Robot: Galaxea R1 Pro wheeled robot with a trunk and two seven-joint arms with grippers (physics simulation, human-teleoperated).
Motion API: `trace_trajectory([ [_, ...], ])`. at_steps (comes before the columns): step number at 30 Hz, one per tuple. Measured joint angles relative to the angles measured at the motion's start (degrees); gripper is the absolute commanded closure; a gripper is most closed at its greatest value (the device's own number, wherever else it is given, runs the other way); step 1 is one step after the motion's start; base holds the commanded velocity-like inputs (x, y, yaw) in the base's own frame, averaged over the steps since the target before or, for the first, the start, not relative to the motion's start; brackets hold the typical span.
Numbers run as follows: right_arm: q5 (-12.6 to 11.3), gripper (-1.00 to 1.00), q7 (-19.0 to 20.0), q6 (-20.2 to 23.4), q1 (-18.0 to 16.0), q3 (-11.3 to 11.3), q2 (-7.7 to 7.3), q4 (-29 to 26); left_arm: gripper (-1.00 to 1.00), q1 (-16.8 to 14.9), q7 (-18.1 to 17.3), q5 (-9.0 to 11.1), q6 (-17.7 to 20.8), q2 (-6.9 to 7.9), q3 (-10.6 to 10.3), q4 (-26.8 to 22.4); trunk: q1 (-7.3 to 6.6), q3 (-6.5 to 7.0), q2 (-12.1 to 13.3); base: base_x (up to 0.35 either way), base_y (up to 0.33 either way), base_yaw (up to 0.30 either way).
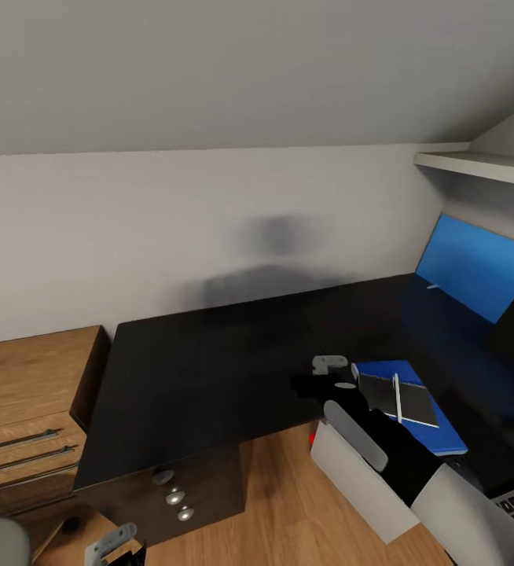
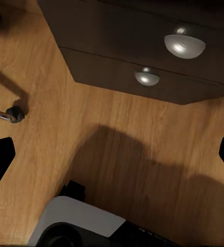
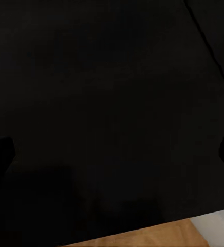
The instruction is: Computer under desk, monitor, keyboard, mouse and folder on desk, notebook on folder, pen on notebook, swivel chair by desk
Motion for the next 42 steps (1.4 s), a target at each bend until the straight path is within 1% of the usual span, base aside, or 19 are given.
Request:
trace_trajectory([
  [7, 0.24, -1.0, -0.07, -0.05, 0.16, 0.15, 0.44, -1.36, -1.0, 0.0, 0.06, -0.08, -0.07, 0.09, 0.01, 0.85, 0.02, 0.01, 0.0, -0.06, 0.0, 0.001],
  [12, 0.42, -1.0, -0.09, -0.24, 0.5, 2.6, 0.73, -1.42, -1.0, 0.0, 0.21, -0.02, -0.01, 0.12, 0.11, 0.91, 0.03, 0.21, 0.0, -0.288, 0.0, 0.096],
  [13, 0.45, -1.0, -0.1, -0.26, 0.5, 2.7, 0.74, -1.42, -1.0, 0.0, 0.23, -0.02, -0.01, 0.14, 0.11, 0.91, 0.03, 0.27, 0.0, -0.325, 0.0, 0.148],
  [20, 0.5, -1.0, -0.11, -0.32, 0.53, 2.98, 0.77, -1.3, -1.0, 0.0, 0.23, -0.02, 0.0, 0.16, 0.15, 0.91, 0.04, 0.72, 0.0, -0.332, 0.0, 0.128],
  [34, 0.63, -1.0, -0.34, -0.34, 0.54, 2.94, 0.81, -1.11, -1.0, 0.0, 0.23, -0.06, 0.0, 0.18, 0.19, 0.91, 0.04, 0.85, 0.01, -0.335, 0.0, 0.016],
  [35, 0.62, -1.0, -0.67, -0.34, 0.53, 2.93, 0.78, -1.15, -1.0, 0.0, 0.23, -0.04, 0.0, 0.18, 0.19, 0.91, 0.04, 0.85, 0.01, -0.336, 0.0, 0.071],
  [36, 0.59, -1.0, -2.11, -0.36, 0.54, 3.01, 0.77, -1.18, -1.0, 0.0, 0.23, -0.05, 0.06, 0.18, 0.19, 0.92, 0.03, 0.91, 0.0, -0.336, 0.0, 0.083],
  [42, 0.48, -1.0, -3.04, -0.44, 0.53, 3.27, 0.91, -1.17, -1.0, 0.0, 0.17, -0.02, 0.08, 0.19, 0.18, 0.92, 0.04, 1.32, 0.0, -0.336, -0.031, 0.142],
])
